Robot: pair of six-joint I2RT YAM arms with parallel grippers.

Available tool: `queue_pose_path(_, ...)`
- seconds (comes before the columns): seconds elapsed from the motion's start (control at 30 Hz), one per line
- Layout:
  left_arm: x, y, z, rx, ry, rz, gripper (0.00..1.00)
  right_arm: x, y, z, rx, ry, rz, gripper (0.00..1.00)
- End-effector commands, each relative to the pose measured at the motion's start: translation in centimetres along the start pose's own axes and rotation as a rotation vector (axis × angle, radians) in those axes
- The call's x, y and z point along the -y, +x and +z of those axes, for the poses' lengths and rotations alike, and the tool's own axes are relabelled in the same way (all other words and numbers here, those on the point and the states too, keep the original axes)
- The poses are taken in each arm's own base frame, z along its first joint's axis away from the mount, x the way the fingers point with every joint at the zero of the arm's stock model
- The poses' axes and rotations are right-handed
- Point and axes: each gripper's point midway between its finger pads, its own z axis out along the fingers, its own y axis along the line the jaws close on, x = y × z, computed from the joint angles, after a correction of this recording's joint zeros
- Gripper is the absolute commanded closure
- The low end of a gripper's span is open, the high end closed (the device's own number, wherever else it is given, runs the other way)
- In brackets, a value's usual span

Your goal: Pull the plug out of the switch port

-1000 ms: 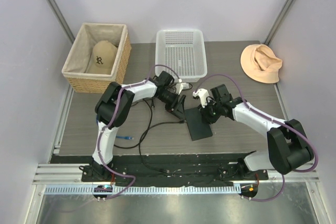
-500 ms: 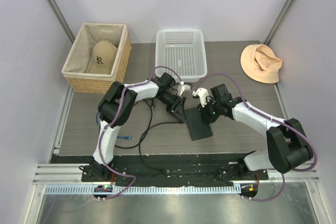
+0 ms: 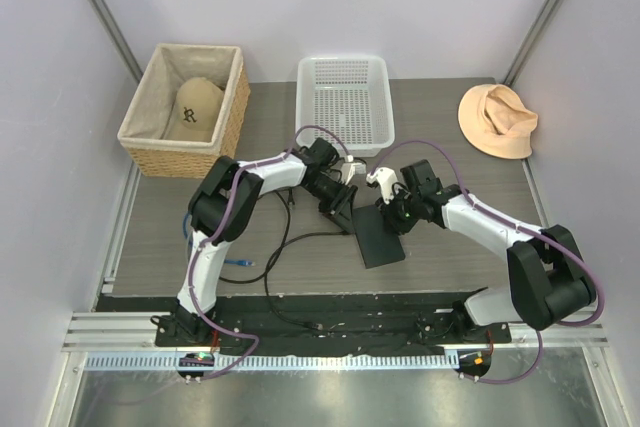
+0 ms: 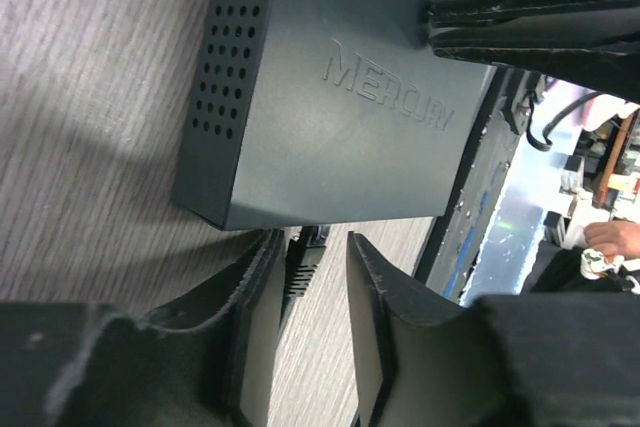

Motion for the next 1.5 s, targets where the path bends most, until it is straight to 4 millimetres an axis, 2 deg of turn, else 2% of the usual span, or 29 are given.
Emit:
queue_pose_path(0.0,-3.2,1.7,1.9,-0.058,-0.137,-0.007,0.66,0.3,0.4,0.3,-0.026,0.006,0.006,0.82)
queue_pose_path(0.4,-3.4,1.8,2.3,-0.068,-0.164,0.002,0.86,0.4,0.4,0.3,-0.022,0.008,0.005,0.82)
queue_pose_path(0.5,-3.4,1.7,2.3,-0.067,-0.170,0.007,1.00,0.4,0.3,0.2,-0.020,0.009,0.005,0.82)
queue_pose_path(0.73,-3.5,2.0,1.9,-0.087,-0.178,0.012,1.00,0.3,0.4,0.2,-0.019,0.008,0.001,0.81)
queue_pose_path(0.9,-3.7,3.0,0.4,-0.096,-0.161,-0.018,1.00,0.3,0.5,0.1,-0.022,0.011,-0.004,0.82)
queue_pose_path(1.03,-3.5,3.1,0.1,-0.095,-0.141,0.005,1.00,0.3,0.6,0.3,-0.028,0.008,-0.009,0.81)
queue_pose_path(1.13,-3.3,1.8,0.2,-0.091,-0.128,0.023,1.00,0.4,0.6,0.3,-0.028,0.009,-0.007,0.82)
queue_pose_path(1.17,-2.9,0.3,0.0,-0.072,-0.120,0.055,1.00,0.4,0.6,0.3,-0.030,0.008,-0.009,0.81)
queue_pose_path(1.2,-3.1,0.5,0.2,-0.094,-0.115,0.042,1.00,0.4,0.6,0.3,-0.029,0.010,-0.008,0.81)
queue_pose_path(1.27,-2.6,-0.8,-0.1,-0.090,-0.107,0.073,1.00,0.4,0.6,0.3,-0.030,0.009,-0.007,0.81)
queue_pose_path(1.33,-2.7,-1.1,-0.1,-0.089,-0.111,0.082,1.00,0.5,0.7,0.3,-0.031,0.011,-0.008,0.82)
queue_pose_path(1.43,-2.4,-0.1,-0.4,-0.096,-0.104,0.068,1.00,0.5,0.7,0.3,-0.031,0.016,-0.011,0.82)
queue_pose_path(1.47,-2.4,1.4,-0.4,-0.123,-0.092,0.047,1.00,0.5,0.8,0.2,-0.032,0.017,-0.014,0.82)
